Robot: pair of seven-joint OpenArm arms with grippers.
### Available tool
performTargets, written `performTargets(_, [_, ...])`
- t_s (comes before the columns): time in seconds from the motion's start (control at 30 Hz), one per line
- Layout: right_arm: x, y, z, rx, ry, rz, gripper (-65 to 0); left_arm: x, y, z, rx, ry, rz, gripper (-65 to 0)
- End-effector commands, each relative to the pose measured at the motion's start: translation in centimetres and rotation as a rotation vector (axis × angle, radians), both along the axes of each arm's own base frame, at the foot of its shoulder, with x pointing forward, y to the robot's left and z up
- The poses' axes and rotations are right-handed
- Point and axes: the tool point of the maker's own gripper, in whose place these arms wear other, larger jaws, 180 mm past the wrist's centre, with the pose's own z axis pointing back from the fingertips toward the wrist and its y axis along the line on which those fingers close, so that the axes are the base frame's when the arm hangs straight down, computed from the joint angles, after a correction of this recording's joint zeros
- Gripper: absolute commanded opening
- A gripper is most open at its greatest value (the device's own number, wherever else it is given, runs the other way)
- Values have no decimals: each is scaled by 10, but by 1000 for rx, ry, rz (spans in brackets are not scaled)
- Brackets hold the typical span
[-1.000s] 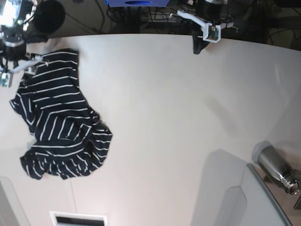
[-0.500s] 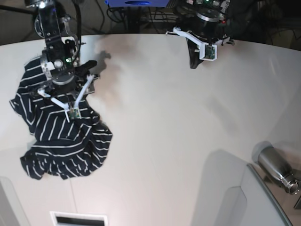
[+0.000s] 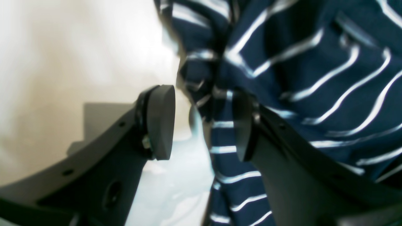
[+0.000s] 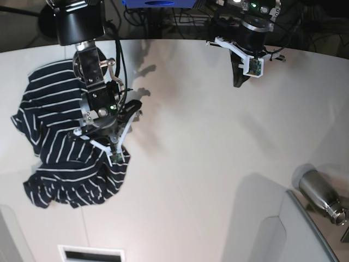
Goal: Layout the t-shirt on the table in an organized manner, then fold the t-shirt properly
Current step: 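Lower the right gripper onto the shirt and grasp a fold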
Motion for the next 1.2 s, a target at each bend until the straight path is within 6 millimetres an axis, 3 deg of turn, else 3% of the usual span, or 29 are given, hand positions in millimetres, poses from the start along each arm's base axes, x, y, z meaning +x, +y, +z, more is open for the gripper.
performTargets(0.0, [17,-1,13,-6,-49,-1,-378,3,-2,10,-8,-42,-2,-604])
performTargets(0.3, [27,-4,-7,-26,0,13,-389,3,-2,10,-8,-42,-2,-602])
performTargets(0.37, [28,-4,-7,-25,-13,20,-444,3,-2,9,-8,-40,-2,-602])
performTargets(0.47, [26,-5,-9,-27,-3,17,-591,2,-1,7,-5,-32,-1,-602])
performTargets(0.67, [14,-5,-16,-31,19,19,-624,2,-1,7,-2,-33,-2,-602])
performTargets(0.77, [12,-4,0,-18,-35,14,-645,2,-1,7,1,-33,-3,-602])
performTargets(0.87, [8,-4,29,-2,-110,-3,-642,7,-1,9,1,-44,-3,-602])
performTargets(1.03, [-13,-11,63,12,-138,-52,-642,13,-1,6,2,-46,-3,-602])
performTargets(1.17, [-35,-22,77,1,-166,-57,-642,14,-1,1,-2,-39,-1,-602])
